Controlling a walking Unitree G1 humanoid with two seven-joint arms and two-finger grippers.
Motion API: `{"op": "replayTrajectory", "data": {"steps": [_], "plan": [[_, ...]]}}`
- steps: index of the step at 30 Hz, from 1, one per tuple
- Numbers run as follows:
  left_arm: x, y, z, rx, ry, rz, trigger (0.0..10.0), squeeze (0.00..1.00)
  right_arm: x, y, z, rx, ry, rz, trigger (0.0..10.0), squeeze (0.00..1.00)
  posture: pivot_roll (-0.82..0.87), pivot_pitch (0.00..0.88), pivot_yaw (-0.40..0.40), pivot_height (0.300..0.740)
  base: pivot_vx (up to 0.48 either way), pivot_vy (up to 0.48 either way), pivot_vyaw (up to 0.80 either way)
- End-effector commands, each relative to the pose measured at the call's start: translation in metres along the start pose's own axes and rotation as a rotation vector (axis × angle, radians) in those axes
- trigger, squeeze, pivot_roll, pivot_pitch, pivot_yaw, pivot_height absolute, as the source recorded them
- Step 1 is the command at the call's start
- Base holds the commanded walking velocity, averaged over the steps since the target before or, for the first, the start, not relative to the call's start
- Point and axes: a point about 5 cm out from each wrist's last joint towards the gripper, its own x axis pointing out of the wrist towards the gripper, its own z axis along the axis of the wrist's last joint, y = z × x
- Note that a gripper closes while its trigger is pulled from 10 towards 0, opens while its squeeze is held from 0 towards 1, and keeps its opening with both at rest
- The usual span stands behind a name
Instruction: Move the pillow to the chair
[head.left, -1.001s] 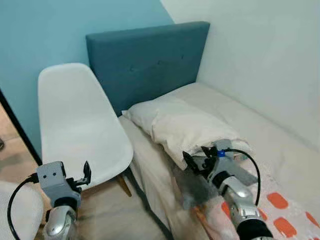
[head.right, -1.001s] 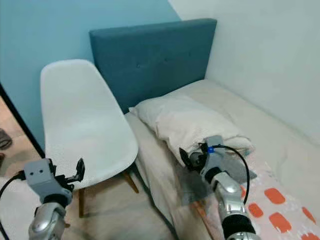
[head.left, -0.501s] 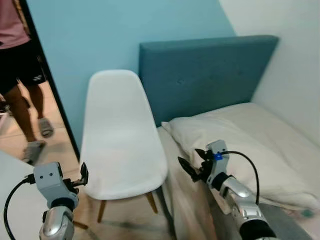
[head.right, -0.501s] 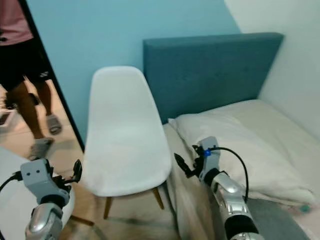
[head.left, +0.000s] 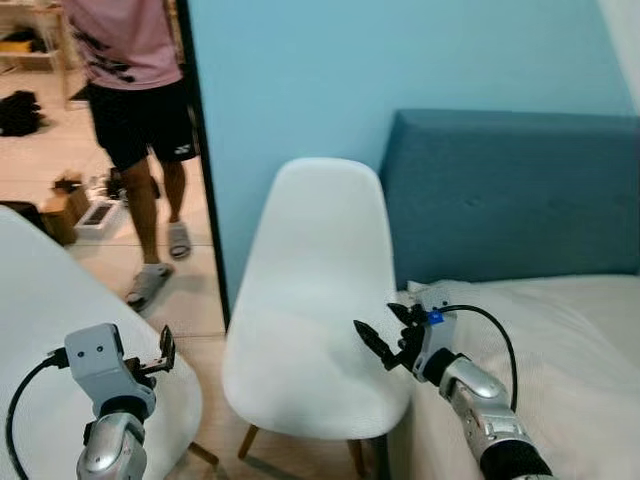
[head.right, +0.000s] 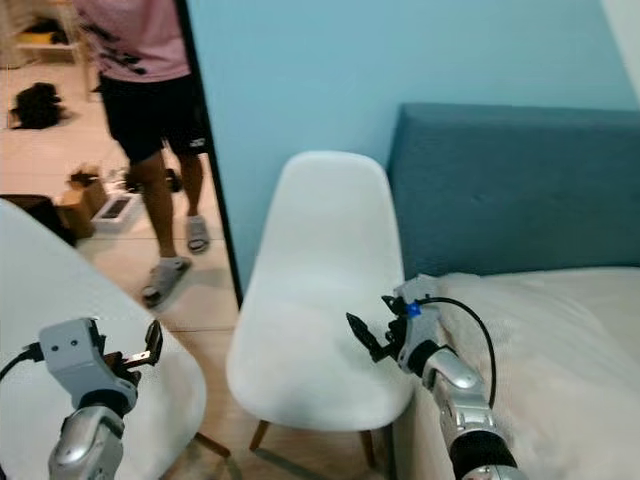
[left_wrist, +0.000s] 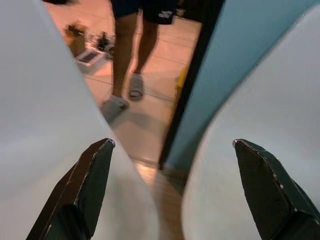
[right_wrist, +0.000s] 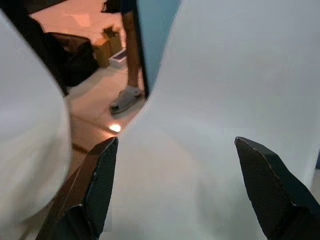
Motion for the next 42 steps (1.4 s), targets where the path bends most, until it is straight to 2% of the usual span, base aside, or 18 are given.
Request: {"op": "replayTrajectory", "data": {"steps": [1,4,9,11,15,18,23,30,32,34,36,40,42], "plan": [[-0.002,-0.002,-0.004,-0.01,0.023,-0.011,10.0,0.0,-0.003,-0.006,-0.005,-0.005,0.031,-0.055,10.0,0.0,0.11,0.0,-0.066,0.74,0.307,0.0,0.0],[-0.002,-0.002,-0.005,-0.006,0.029,-0.023,10.0,0.0,-0.002,-0.012,-0.007,0.003,0.067,-0.11,10.0,0.0,0.11,0.0,-0.065,0.74,0.281,0.0,0.0],[-0.002,-0.006,-0.007,0.005,0.045,-0.065,10.0,0.0,0.001,-0.019,-0.004,0.113,0.054,-0.194,10.0,0.0,0.12,0.0,-0.064,0.74,0.155,0.0,-0.64],[-0.002,-0.009,-0.006,0.024,0.039,-0.095,10.0,0.0,0.002,-0.02,-0.002,0.126,0.047,-0.218,10.0,0.0,0.12,0.0,-0.066,0.74,0.0,0.0,-0.8],[-0.002,-0.01,-0.006,0.034,0.038,-0.111,10.0,0.0,0.003,-0.021,0.0,0.107,0.048,-0.241,10.0,0.0,0.12,0.0,-0.066,0.74,0.0,0.0,-0.8],[-0.003,-0.013,-0.007,0.037,0.04,-0.134,10.0,0.0,0.005,-0.029,0.006,0.052,0.063,-0.326,10.0,0.0,0.12,0.0,-0.065,0.74,0.0,0.0,-0.8],[-0.003,-0.018,-0.004,0.055,0.03,-0.188,10.0,0.0,0.009,-0.037,0.018,0.029,0.055,-0.386,10.0,0.0,0.12,0.0,-0.068,0.74,0.0,0.0,-0.8],[-0.002,-0.025,-0.001,0.089,0.01,-0.25,10.0,0.0,0.011,-0.04,0.026,0.035,0.044,-0.392,10.0,0.0,0.11,0.0,-0.071,0.74,0.0,0.0,-0.8],[-0.002,-0.026,0.0,0.091,0.007,-0.257,10.0,0.0,0.013,-0.036,0.026,0.047,0.043,-0.362,10.0,0.0,0.11,0.0,-0.071,0.74,0.0,0.0,-0.8],[-0.002,-0.026,0.0,0.093,0.004,-0.258,10.0,0.0,0.018,-0.026,0.028,0.085,0.015,-0.298,10.0,0.0,0.11,0.0,-0.073,0.74,0.0,0.0,-0.8],[-0.002,-0.026,0.0,0.093,0.004,-0.258,10.0,0.0,0.018,-0.026,0.028,0.085,0.015,-0.298,10.0,0.0,0.11,0.0,-0.073,0.74,0.0,0.0,-0.8],[-0.002,-0.027,0.001,0.092,-0.002,-0.259,10.0,0.0,0.024,-0.003,0.032,0.093,-0.029,-0.208,10.0,0.0,0.11,0.0,-0.076,0.74,0.0,0.0,-0.8],[-0.002,-0.027,0.001,0.091,-0.004,-0.259,10.0,0.0,0.024,0.001,0.031,0.088,-0.025,-0.197,10.0,0.0,0.11,0.0,-0.076,0.74,0.0,0.0,-0.8]]}}
